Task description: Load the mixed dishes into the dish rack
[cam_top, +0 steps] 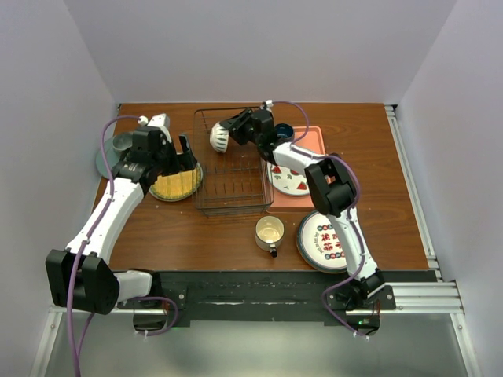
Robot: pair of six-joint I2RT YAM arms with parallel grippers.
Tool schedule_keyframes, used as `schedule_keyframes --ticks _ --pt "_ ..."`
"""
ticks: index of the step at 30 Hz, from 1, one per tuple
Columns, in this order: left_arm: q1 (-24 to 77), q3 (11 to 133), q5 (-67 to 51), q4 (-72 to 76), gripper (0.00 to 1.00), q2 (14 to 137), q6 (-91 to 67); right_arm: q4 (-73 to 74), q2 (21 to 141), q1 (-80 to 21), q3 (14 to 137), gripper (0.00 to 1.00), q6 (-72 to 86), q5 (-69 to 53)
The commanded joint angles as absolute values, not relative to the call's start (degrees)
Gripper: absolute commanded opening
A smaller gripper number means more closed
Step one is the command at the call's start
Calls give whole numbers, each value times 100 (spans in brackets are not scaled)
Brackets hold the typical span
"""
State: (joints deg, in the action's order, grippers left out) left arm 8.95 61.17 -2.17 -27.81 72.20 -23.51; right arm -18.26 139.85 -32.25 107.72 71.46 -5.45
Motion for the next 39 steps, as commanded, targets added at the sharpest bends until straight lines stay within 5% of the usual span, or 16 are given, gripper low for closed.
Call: schedule_keyframes --ticks 1,12,31,39 --pt "861 6100 -325 -2549 99 7093 -2443 -580 13948 -3226 10758 50 6706 -237" --pt "861 6038 -360 -2487 98 7101 -2452 289 13702 -3226 10872 66 6320 325" --pt "861 5933 -475 -2373 98 7163 -2522 975 13078 -3234 11004 69 5327 1467" --pt "861 5941 -510 -2320 98 7233 -2514 2232 13201 -3269 12022 79 4405 1925"
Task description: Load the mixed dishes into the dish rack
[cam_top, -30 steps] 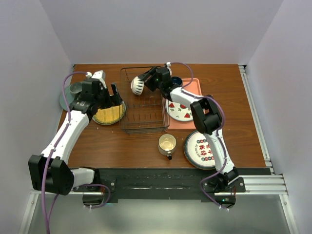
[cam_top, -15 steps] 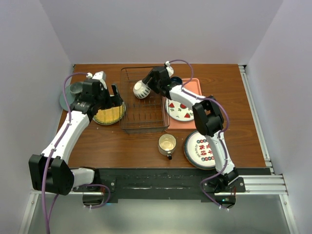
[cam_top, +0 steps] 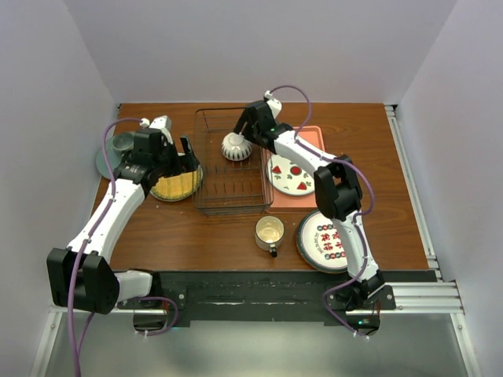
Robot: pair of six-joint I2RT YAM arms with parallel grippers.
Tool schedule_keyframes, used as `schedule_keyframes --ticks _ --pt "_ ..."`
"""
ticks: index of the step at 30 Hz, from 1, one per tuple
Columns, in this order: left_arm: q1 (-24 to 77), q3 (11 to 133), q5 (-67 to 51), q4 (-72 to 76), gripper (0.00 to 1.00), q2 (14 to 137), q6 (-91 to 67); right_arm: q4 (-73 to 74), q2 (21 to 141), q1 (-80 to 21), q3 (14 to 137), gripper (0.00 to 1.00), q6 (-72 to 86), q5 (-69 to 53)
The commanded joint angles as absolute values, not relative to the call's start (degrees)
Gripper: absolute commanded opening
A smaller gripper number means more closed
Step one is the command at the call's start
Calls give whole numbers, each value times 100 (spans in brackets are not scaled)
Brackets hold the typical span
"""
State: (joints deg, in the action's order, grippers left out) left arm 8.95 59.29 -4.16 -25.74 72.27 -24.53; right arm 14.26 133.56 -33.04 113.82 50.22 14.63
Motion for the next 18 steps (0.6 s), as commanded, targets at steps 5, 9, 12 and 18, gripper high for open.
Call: schedule_keyframes --ticks 5,9,12,18 --pt "861 5941 -519 -2276 98 7260 -2514 1908 12991 -3287 11646 80 4149 1662" --pt "861 5924 -519 -2285 99 7268 -2470 1916 13017 -3296 11567 79 3921 1354" --pt "861 5898 -519 -2311 98 7251 -2435 1793 12955 -3348 11383 79 3780 1239" --pt "861 5845 -527 -2329 98 7251 -2408 1556 13131 -3392 11303 76 3744 784"
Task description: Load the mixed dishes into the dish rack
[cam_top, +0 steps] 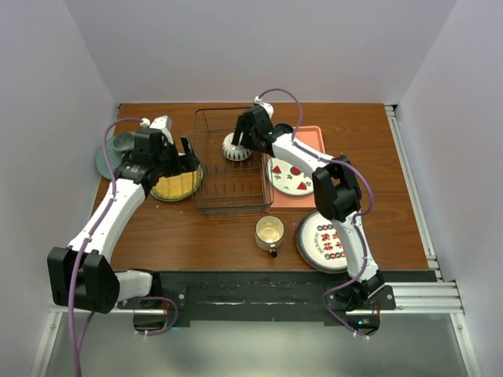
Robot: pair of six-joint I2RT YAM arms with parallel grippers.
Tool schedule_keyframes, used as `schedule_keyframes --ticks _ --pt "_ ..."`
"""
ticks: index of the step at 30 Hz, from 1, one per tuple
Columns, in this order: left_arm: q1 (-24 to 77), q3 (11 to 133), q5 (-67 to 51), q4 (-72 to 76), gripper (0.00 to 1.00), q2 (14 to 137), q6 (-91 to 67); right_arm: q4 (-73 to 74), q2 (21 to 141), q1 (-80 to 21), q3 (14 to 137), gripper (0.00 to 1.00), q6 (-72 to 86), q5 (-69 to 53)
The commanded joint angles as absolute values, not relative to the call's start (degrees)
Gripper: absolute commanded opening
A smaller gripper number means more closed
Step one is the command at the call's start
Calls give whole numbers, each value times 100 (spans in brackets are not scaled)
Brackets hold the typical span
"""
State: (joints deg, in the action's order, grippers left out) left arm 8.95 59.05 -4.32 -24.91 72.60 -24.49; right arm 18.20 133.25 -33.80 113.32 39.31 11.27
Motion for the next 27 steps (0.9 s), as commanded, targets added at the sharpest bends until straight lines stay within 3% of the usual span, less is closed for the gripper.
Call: schedule_keyframes --ticks 1,16,27 --pt "861 5845 -536 -2338 98 7251 -2400 1416 13157 -3393 11285 75 3744 713" --pt "861 5739 -650 -2355 98 7242 -2408 343 14036 -3445 11926 70 4034 -281" --pt "861 5748 -650 -2382 98 7242 -2364 -176 14142 -3480 12006 70 4219 -159"
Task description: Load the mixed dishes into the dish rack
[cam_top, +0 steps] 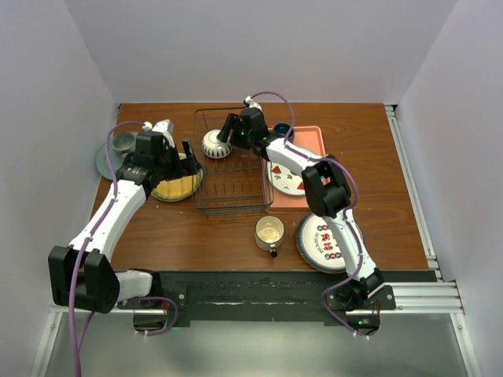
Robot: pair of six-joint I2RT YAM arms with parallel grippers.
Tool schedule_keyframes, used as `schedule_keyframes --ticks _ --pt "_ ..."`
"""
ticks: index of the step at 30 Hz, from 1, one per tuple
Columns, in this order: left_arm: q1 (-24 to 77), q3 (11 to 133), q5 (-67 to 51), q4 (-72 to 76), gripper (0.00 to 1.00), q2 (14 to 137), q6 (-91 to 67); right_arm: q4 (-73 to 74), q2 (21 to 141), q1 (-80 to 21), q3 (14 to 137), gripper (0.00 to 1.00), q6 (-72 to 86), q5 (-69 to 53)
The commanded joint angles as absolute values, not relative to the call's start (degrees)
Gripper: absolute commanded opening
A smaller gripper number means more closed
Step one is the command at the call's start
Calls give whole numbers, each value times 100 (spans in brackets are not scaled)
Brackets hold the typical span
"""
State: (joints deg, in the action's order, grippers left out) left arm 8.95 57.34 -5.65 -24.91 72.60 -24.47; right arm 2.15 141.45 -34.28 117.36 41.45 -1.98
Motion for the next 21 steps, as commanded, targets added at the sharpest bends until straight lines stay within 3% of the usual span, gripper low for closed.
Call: schedule_keyframes --ticks 1,3,8,11,21 --pt "861 5757 -650 -2391 98 7233 -2356 -158 14098 -3472 11971 70 4193 -89" --pt "861 5766 -624 -2417 99 7198 -2329 -36 13879 -3472 11918 71 4140 182" --pt "861 5783 -528 -2443 100 7058 -2268 141 13299 -3472 11628 82 3964 571" --pt "861 5844 -440 -2496 100 6979 -2215 167 12903 -3480 11505 99 3718 554" --pt "861 6003 -650 -2663 100 6302 -2074 1175 10945 -3472 10373 98 3270 290"
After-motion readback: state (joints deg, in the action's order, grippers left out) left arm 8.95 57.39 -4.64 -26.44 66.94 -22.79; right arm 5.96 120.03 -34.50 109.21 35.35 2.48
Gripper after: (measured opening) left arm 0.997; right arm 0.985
